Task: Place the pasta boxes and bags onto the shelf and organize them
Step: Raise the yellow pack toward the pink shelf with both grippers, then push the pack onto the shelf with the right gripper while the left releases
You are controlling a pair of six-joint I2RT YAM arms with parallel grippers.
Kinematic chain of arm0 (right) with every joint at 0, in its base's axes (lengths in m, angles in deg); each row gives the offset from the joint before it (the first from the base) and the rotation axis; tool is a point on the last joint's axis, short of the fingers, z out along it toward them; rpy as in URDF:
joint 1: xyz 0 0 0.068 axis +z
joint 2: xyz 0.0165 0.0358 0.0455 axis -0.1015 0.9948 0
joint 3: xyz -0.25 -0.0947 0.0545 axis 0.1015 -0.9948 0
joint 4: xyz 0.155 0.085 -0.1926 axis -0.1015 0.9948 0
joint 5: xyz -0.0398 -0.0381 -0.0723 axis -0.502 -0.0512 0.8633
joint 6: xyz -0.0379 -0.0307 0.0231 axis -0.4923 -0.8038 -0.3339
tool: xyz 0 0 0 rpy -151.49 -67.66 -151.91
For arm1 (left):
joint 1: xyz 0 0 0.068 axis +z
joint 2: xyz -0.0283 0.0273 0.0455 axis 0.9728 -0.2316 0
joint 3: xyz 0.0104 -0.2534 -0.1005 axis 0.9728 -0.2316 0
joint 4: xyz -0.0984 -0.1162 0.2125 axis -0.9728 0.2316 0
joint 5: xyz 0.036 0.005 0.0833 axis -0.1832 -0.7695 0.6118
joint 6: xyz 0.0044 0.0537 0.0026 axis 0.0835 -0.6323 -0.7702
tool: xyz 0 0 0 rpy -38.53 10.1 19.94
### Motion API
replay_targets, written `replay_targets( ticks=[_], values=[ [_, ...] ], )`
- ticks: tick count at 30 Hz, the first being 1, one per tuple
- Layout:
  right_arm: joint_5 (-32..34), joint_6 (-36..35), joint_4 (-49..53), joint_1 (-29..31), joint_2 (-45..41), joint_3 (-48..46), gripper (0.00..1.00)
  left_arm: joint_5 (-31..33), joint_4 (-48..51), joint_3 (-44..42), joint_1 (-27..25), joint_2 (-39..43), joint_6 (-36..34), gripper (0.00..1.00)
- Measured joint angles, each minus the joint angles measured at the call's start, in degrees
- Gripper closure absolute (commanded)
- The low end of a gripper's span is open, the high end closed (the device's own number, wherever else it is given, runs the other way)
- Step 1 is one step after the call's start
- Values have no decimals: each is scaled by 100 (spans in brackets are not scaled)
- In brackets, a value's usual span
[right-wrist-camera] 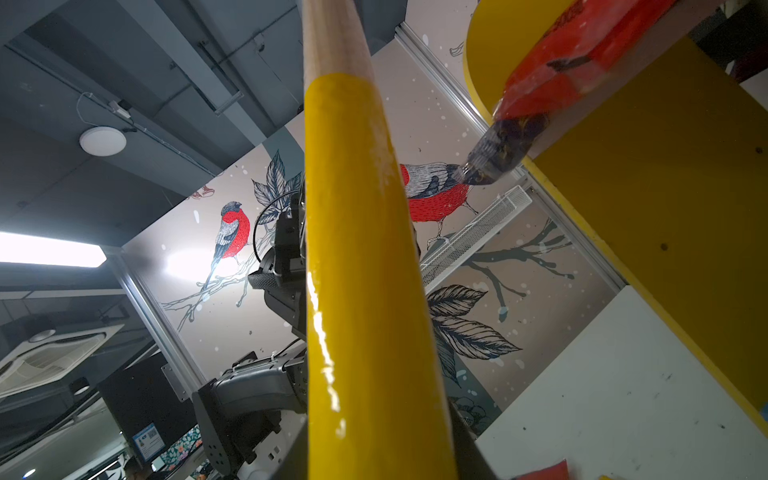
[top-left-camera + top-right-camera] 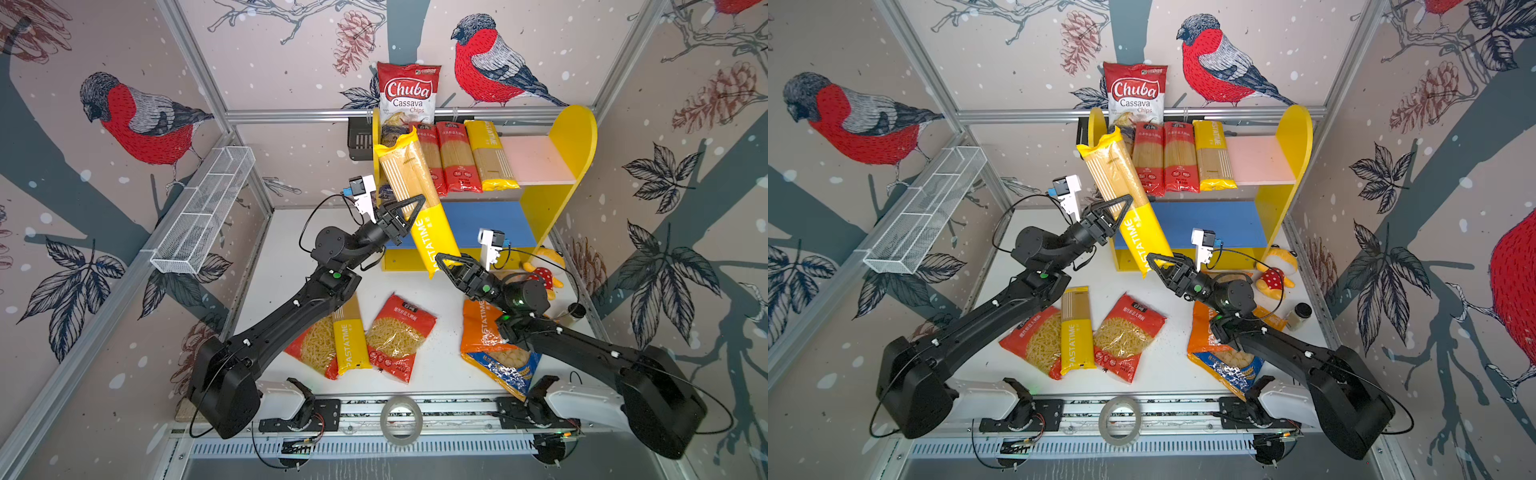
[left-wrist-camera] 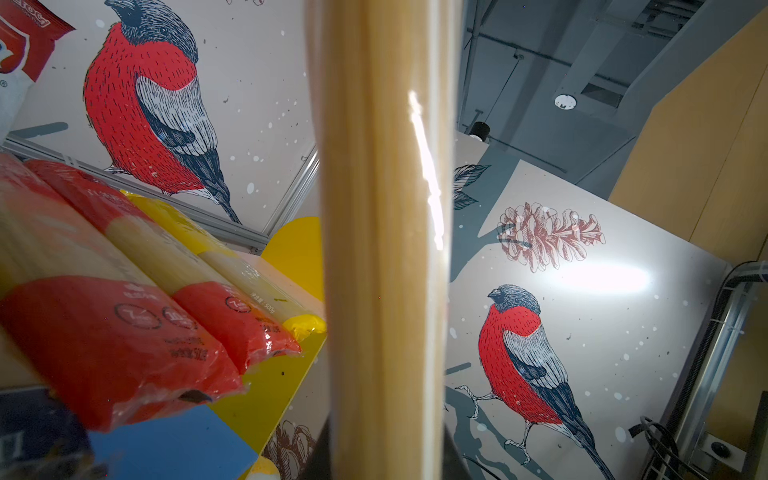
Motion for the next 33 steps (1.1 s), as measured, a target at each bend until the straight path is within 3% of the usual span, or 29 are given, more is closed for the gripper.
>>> replay_targets(
  ticks=[10, 20, 33],
  values=[
    [118, -74, 59, 13, 22, 140, 83, 212, -28, 9, -9, -20, 11, 66],
    [212, -638, 909, -63, 7, 850, 92, 280, -199, 85, -9, -92, -7, 44],
    [164, -695, 2028, -940, -103, 1897, 100, 260, -151, -37, -9, -37, -122, 35]
  ],
)
